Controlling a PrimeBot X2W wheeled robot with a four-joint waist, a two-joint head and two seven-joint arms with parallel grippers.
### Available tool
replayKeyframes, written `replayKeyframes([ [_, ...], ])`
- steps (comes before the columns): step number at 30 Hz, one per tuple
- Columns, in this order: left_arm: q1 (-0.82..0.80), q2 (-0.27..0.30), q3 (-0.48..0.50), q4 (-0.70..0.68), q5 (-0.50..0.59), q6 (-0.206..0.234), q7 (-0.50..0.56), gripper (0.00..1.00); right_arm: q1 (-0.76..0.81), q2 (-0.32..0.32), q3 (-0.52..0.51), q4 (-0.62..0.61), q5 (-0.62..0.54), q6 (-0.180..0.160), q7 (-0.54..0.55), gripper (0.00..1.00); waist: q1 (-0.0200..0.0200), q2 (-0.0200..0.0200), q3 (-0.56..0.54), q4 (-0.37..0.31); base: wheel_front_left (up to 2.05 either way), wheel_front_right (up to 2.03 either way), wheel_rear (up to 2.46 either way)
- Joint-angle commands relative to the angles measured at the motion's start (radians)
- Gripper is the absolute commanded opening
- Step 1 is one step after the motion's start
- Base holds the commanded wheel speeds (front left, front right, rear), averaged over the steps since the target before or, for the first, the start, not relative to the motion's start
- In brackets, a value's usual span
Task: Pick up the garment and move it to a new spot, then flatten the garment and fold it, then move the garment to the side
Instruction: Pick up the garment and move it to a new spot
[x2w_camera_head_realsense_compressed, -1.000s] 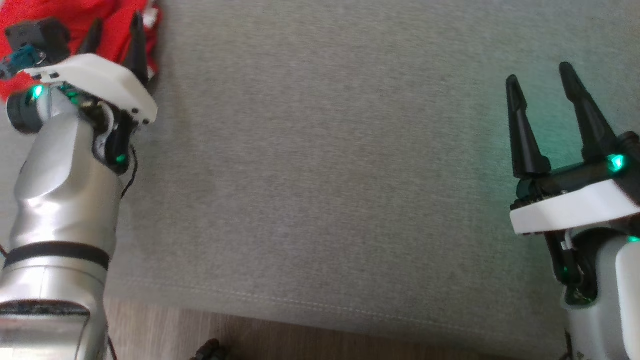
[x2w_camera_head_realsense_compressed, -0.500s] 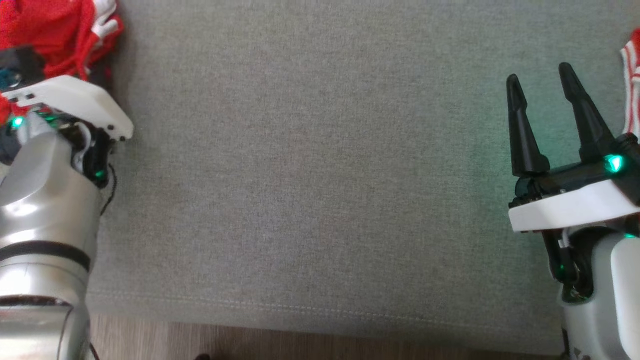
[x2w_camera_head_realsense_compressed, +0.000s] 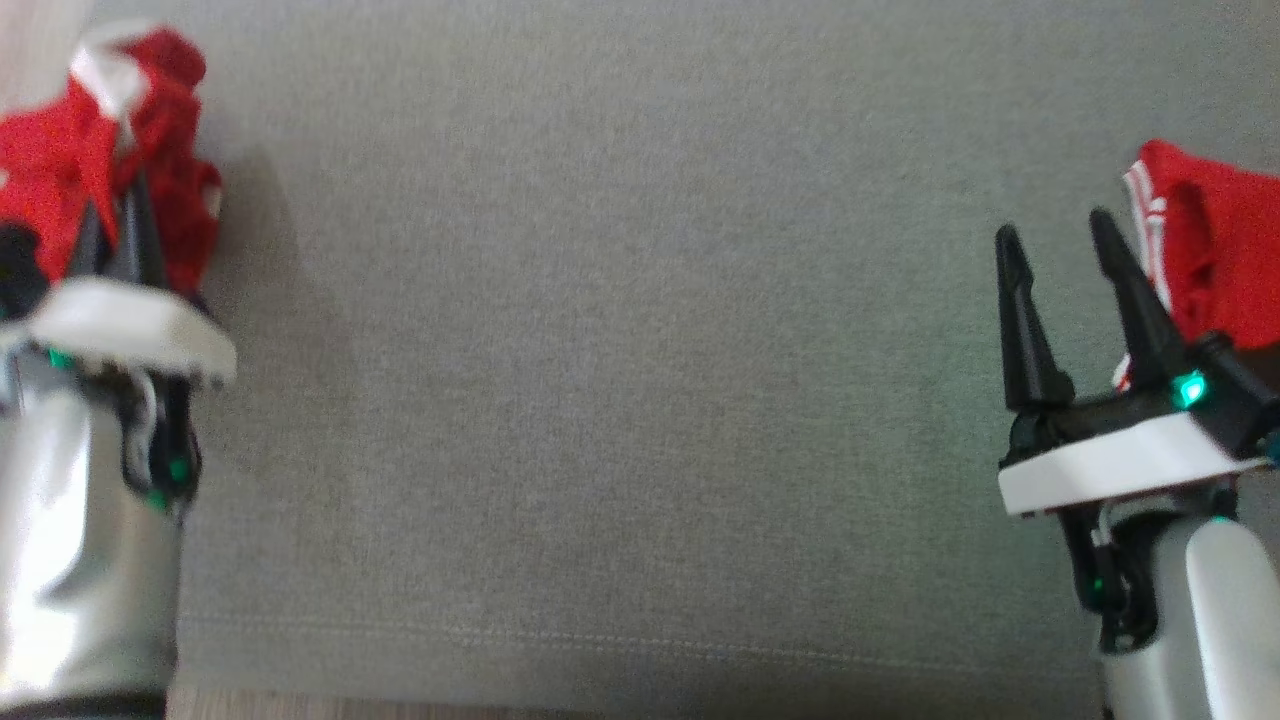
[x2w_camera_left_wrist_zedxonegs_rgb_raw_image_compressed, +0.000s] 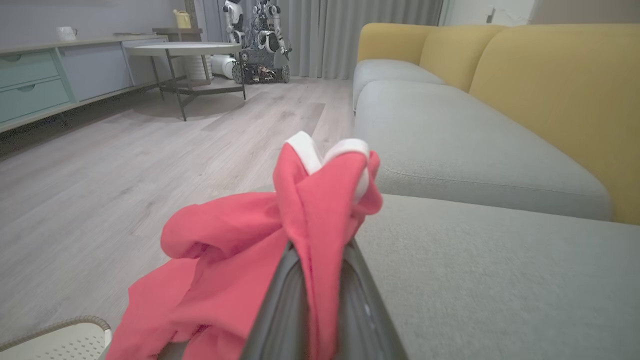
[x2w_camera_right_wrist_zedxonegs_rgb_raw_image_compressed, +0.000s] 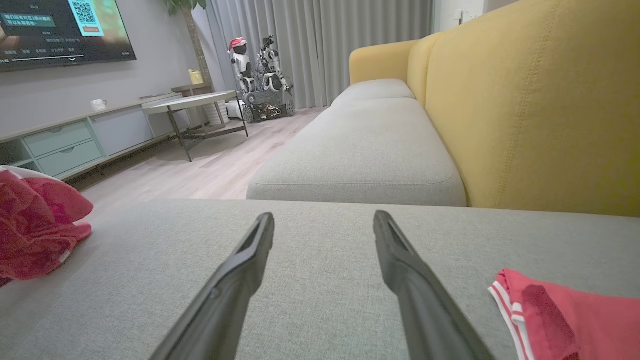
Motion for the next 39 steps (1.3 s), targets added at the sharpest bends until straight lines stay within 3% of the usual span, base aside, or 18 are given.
replayKeyframes([
  [1, 0.069, 0.04, 0.051, -0.129, 0.024, 0.018, -0.012, 0.0, 0.011, 0.008, 0.024, -0.023, 0.007, 0.007, -0.012, 1.0, 0.0, 0.0, -0.061, -0.024, 0.0, 0.0, 0.0],
  [11, 0.486, -0.022, 0.051, -0.521, 0.05, 0.107, 0.023, 0.0, 0.071, 0.021, 0.043, 0.011, 0.02, 0.007, -0.023, 1.0, 0.0, 0.0, -0.15, -0.08, 0.0, 0.0, 0.0],
  [17, 0.576, -0.035, 0.011, -0.688, 0.069, 0.132, 0.087, 0.0, 0.083, 0.025, 0.037, 0.007, 0.023, 0.007, -0.022, 1.0, 0.0, 0.0, -0.153, -0.097, 0.0, 0.0, 0.0],
  [24, 0.454, -0.061, -0.119, -0.69, 0.096, 0.063, 0.127, 0.0, 0.071, 0.028, 0.063, 0.002, 0.025, 0.007, -0.016, 1.0, 0.0, 0.0, -0.119, -0.128, 0.0, 0.0, 0.0],
  [32, 0.231, -0.162, -0.323, -0.592, 0.115, -0.041, 0.114, 0.0, 0.04, 0.029, 0.09, 0.005, 0.032, 0.007, -0.023, 1.0, 0.0, 0.0, -0.063, -0.213, 0.0, 0.0, 0.0],
  [39, 0.133, -0.198, -0.44, -0.52, 0.108, -0.064, 0.089, 0.0, 0.033, 0.03, 0.078, 0.011, 0.041, 0.007, -0.039, 1.0, 0.0, 0.0, -0.011, -0.251, 0.0, 0.0, 0.0],
])
